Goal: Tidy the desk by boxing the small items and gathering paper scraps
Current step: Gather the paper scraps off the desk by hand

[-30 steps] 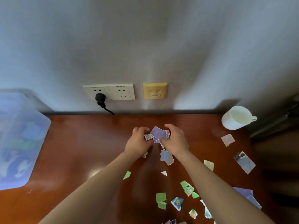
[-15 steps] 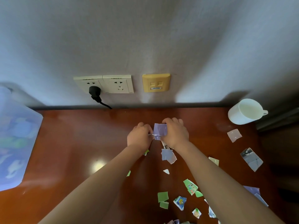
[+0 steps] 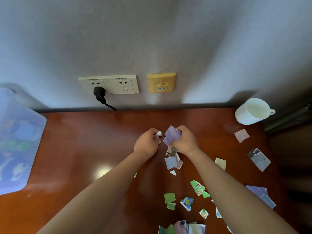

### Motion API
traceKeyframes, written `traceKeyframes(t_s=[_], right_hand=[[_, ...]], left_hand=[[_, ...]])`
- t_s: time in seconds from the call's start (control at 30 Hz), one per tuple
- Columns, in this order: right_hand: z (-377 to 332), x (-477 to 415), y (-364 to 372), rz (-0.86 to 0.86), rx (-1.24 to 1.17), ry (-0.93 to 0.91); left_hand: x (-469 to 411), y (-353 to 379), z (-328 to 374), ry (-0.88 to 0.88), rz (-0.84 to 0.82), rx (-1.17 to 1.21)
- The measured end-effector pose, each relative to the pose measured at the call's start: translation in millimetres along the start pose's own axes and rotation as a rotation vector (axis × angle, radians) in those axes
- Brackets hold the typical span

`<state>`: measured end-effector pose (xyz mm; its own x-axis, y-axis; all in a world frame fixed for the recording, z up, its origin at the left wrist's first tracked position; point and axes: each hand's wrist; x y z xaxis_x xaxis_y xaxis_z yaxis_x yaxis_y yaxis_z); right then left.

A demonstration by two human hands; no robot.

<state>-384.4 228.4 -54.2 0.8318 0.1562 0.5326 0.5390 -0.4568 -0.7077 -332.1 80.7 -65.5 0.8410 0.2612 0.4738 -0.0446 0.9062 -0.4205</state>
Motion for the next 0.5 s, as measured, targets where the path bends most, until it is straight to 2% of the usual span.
traceKeyframes(t_s=[0.17, 0.23, 0.37, 0.5], right_hand=[[-6.1, 16.1, -10.6, -0.047, -0.562, 0.106], [-11.3, 19.2, -11.7, -0.062, -0.664, 0.089], [-23.0, 25.3, -10.2, -0.171, -0.698, 0.053], [-34.5, 36.7, -8.2, -0.172, -0.48, -0.075]], left_hand=[[5.7, 6.1, 9.6, -0.209, 0.045, 0.478], [7.2, 6.9, 18.2, -0.293, 0.045, 0.615], [6.2, 8.3, 25.9, -0.565, -0.06, 1.051], [5.5, 4.9, 20.8, -0.526, -0.161, 1.099]])
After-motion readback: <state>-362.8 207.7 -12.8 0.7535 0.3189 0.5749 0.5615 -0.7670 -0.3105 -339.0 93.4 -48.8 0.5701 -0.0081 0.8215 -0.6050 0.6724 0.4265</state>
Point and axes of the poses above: each hand's wrist, its own x-axis away from the middle knuckle, its own y-axis out of the palm, z = x × y, and after that the axes turned 12 degrees about x, right-handed
